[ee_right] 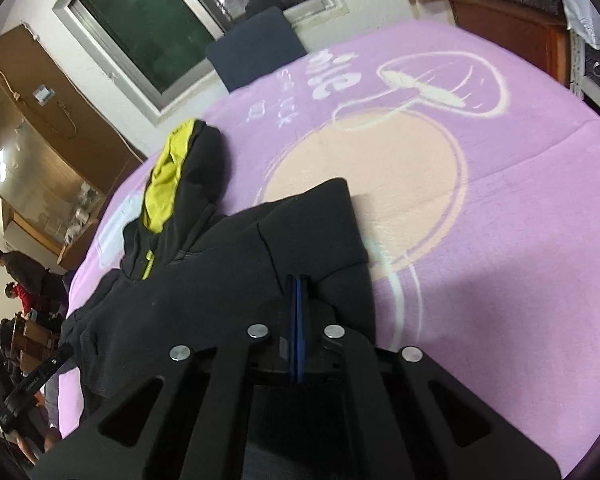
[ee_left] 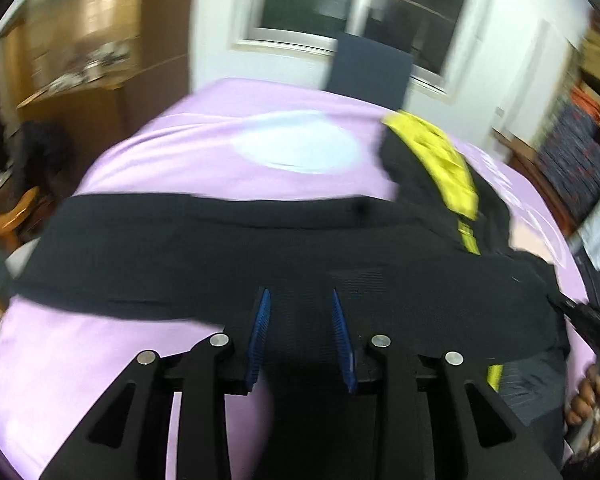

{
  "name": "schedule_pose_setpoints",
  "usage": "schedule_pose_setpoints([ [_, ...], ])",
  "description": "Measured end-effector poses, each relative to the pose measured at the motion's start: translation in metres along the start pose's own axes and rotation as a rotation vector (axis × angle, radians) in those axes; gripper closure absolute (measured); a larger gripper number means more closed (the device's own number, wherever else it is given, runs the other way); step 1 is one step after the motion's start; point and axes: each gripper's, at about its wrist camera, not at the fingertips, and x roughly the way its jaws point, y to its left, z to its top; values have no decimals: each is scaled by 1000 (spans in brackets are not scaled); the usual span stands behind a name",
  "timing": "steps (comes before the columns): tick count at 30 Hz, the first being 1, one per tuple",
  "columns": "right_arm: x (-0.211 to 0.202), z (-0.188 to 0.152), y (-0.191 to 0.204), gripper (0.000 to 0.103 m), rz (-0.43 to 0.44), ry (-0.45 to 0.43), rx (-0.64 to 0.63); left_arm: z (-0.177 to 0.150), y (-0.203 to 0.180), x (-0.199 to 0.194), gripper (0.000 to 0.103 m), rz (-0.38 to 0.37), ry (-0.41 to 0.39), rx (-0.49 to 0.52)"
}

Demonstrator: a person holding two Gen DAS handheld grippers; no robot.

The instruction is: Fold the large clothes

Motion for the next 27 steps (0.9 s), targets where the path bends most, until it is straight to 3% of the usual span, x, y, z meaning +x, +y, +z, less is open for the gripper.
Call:
schedule_pose_setpoints([
  [7, -54, -31, 59, 99, 155, -41, -113, -8, 92, -18, 72, 71, 27, -218],
  [11, -42, -61, 77, 98, 143, 71, -131, -11, 144, -31, 73, 62, 48, -339],
  [15, -61, -76, 74, 97, 163, 50, -109, -9, 185, -45, 73, 38, 69, -397],
  [20, -84, -81, 90, 79, 159, 3, -145, -5, 201, -43, 66, -14, 83, -437],
  [27, -96, -91, 107, 69, 153, -34, -192, -2, 198, -20, 59, -56, 92, -480],
])
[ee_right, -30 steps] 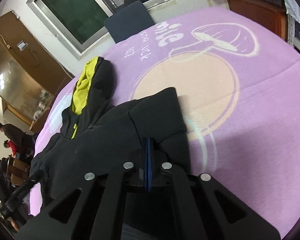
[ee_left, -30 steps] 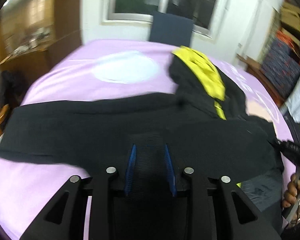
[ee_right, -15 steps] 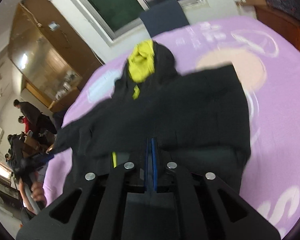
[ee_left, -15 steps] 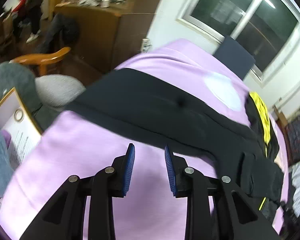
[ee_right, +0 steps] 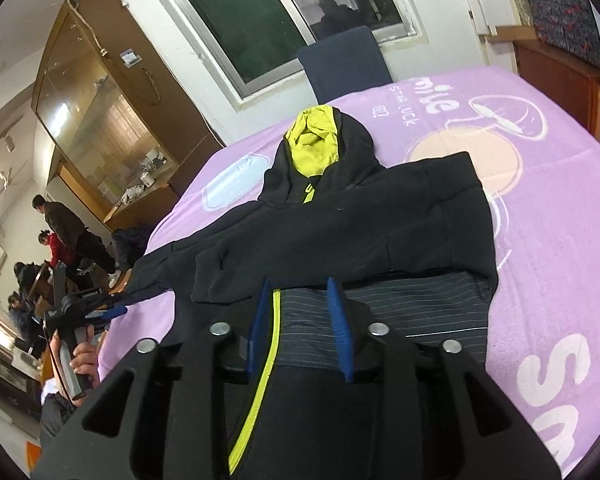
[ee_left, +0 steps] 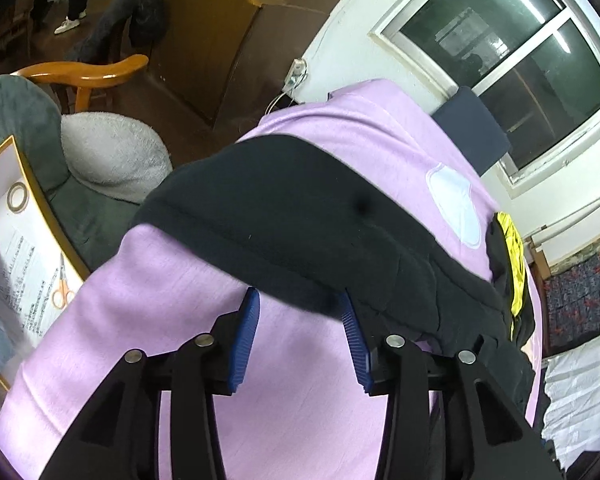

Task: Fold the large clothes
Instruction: 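Grasp the other hoodie sleeve with the left tool and lift it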

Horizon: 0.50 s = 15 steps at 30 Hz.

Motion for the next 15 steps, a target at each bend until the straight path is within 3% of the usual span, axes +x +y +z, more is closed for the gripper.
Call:
schedule_pose_setpoints([
  [4, 14, -5, -8, 68, -15, 18, 32, 9, 1, 4, 59, -17, -4, -7],
  [12, 24, -14, -26, 68, 8, -18, 95, 7, 31, -1, 59, -183, -36, -87],
  [15, 27, -17, -34, 68, 25, -30, 115, 3, 32, -5, 59, -210, -27, -94],
])
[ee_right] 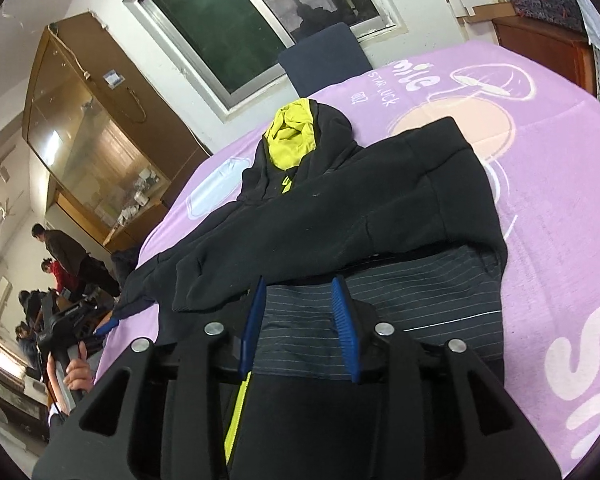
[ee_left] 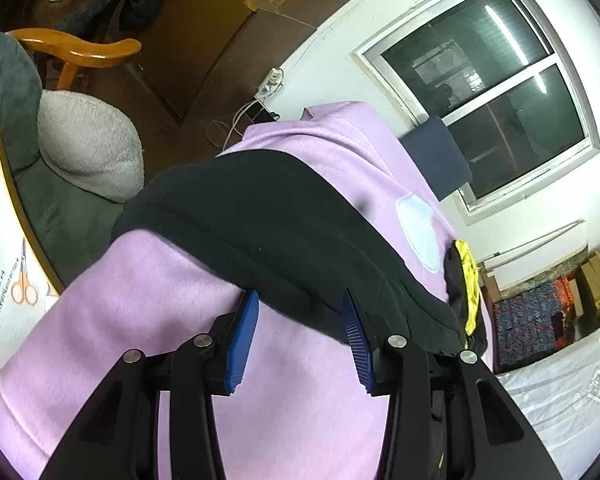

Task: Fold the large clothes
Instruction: 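Grasp the other hoodie sleeve with the left tool and lift it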

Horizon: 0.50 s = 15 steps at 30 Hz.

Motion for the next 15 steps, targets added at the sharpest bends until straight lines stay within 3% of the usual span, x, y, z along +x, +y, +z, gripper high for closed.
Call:
schedule_pose_setpoints([
  [4, 3, -2, -9, 68, 5, 1, 21, -8, 4, -5, 59, -45, 19, -41],
  [9, 4, -2, -15, 68, 22, 4, 44, -12, 5, 5, 59, -38, 40, -119],
  [11, 5, -3, -14, 66, 23, 8, 41, -8, 5, 10, 59, -39, 24, -169],
  [15, 6, -3, -16, 65, 20, 10, 47, 9, -1, 16, 60, 5, -35, -149],
])
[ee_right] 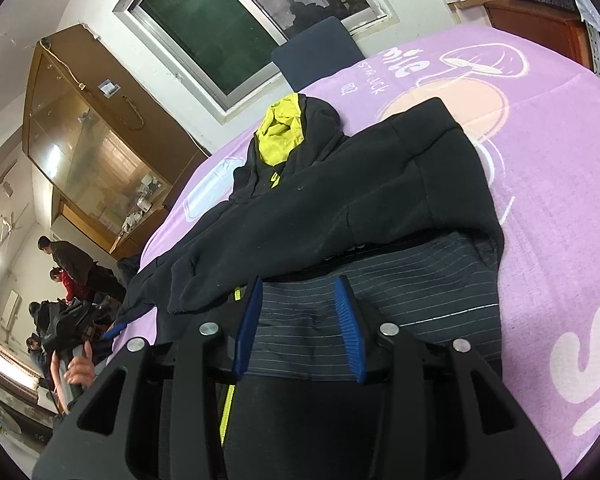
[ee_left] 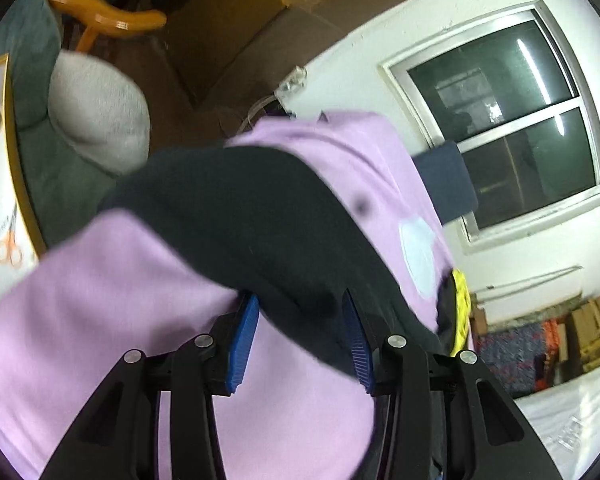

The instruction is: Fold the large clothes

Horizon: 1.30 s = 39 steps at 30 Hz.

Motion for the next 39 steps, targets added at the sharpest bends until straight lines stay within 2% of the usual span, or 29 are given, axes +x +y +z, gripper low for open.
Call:
schedule_pose_setpoints([
  [1, 0, 0, -1, 64, 0, -2, 3, 2, 0, 1, 61, -5, -10, 1],
  [3, -1, 0, -2, 64, -3, -5, 9, 1, 4, -2, 71, -7, -34, 4],
  [6, 0, 1, -3, 64, -3, -4, 12, -1, 7, -8, 71, -3, -62, 11],
  [12, 4, -1, 2, 64, 1, 10, -16, 13, -4, 4, 71, 32, -79, 23],
  [16, 5, -1, 1, 64, -3, 9, -10, 19, 8, 4, 71, -25, -84, -53],
  [19, 6, 0, -2, 64, -6, 6, 1, 22, 6, 6, 78, -2, -85, -11],
  [21, 5, 0, -1, 64, -15, -5, -3, 23, 5, 7, 90, -1, -82, 2],
  [24, 3, 1, 1, 64, -29, -25, -17, 22, 2, 6, 96, 3, -82, 34],
  [28, 2, 1, -1, 64, -30, -28, -5, 9, -29, -7, 96, 83, -142, 191],
  [33, 0, 3, -3, 64, -20, -32, 7, -18, -89, -24, 96, 182, -212, 429],
  [39, -6, 5, -1, 64, 13, -42, 15, -48, -158, -34, 96, 194, -229, 601],
])
